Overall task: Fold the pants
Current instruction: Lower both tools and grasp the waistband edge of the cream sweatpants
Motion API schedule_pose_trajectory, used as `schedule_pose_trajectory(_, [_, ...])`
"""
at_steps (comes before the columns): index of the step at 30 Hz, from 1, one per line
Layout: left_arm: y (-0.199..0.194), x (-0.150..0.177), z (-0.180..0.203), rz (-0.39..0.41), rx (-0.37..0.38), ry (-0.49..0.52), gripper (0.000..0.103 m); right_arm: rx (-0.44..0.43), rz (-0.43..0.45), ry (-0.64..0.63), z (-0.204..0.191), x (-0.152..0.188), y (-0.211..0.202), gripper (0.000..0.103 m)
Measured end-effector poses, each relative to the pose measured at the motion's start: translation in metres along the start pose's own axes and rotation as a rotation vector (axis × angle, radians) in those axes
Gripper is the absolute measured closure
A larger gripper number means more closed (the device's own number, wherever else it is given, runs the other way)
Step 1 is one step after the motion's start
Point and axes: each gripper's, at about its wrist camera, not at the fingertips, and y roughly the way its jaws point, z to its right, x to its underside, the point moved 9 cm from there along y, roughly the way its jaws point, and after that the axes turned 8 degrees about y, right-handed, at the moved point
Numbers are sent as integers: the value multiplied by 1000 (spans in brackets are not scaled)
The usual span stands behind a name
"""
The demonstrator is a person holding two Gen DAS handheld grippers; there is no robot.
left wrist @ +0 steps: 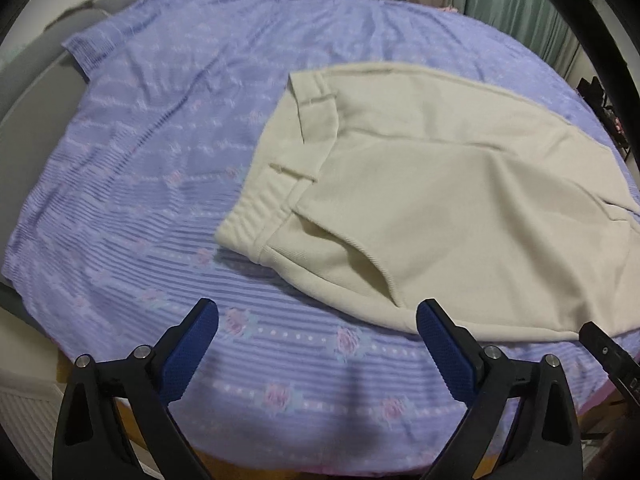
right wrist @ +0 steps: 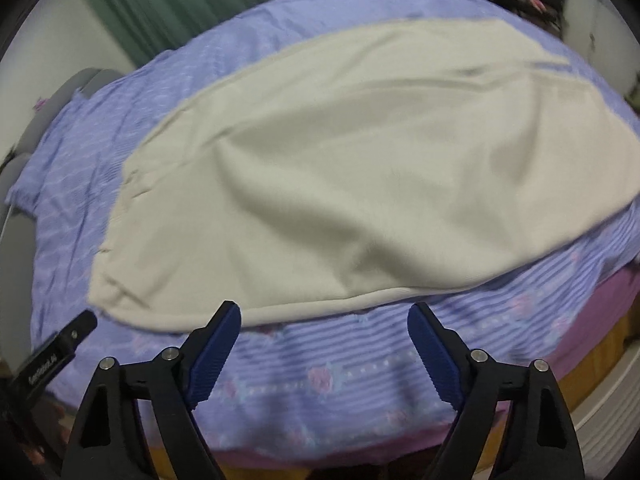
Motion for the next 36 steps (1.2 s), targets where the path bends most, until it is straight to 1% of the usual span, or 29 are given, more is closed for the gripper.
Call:
schedule_pose_trajectory(2, [17,1,-1,-23,8,-8,4,7,-15,31,3,3,19,23])
schedule_pose_trajectory(5, [33,1,-2,-36,10,-9,4,15,-39,81,10,6,39,27])
schedule_pose_trajectory(8, [50,2,-1,-57,33,-13,5,14,-53,121,15,8,51,29])
schedule_pose_trajectory(10, [61,4,0,-78,55,-20,10,9,-61,131,18,10,59,29])
schedule_pose_trajectory(14, [78,3,2,-100,80,-48,12,7,-57,150,21,4,72,29])
schedule_pose_trajectory(15, [79,2,2,-99,85,-55,16,10,-55,150,21,1,74,31])
schedule_pose_trajectory(16, [81,-1,3,-98,94,-64,27,16,-52,149,21,-2,75,33])
schedule_pose_trajectory(17, [80,-3,5,-98,113,-69,33,26,-49,149,21,-4,76,43])
schedule_pose_trajectory(18, [78,-4,8,-102,135,-72,48,36,-44,152,23,-7,74,53])
schedule_pose_trajectory(19, [74,-5,13,-102,155,-63,61,39,-44,153,22,-8,73,59])
schedule_pose_trajectory(20, [69,-6,16,-101,164,-53,68,39,-51,155,24,-10,69,70])
schedule_pose_trajectory(21, [63,-6,18,-96,162,-46,81,35,-54,156,24,-12,67,82])
schedule_pose_trajectory(22, [57,-7,19,-91,155,-40,87,30,-55,155,24,-16,61,87])
schedule_pose_trajectory(24, [43,-8,19,-76,161,-44,89,10,-53,142,21,-22,48,91])
schedule_pose_trajectory(25, [37,-9,19,-71,164,-47,90,4,-49,125,18,-25,40,92])
schedule_pose_trajectory(28, [16,-15,15,-48,150,-39,92,-2,-18,26,5,-33,4,93])
schedule_pose_trajectory(30, [5,-16,11,-41,141,-40,93,-10,-32,9,1,-32,-10,93])
schedule_pose_trajectory(32, [-1,-15,7,-48,126,-32,94,-20,-70,6,0,-26,-17,93])
schedule_pose_trajectory(34, [-3,-19,4,-61,123,-26,95,-20,-86,5,1,-24,-21,93])
schedule_pose_trajectory(36, [-12,-26,3,-47,115,-27,95,-33,-87,16,1,-28,-31,93])
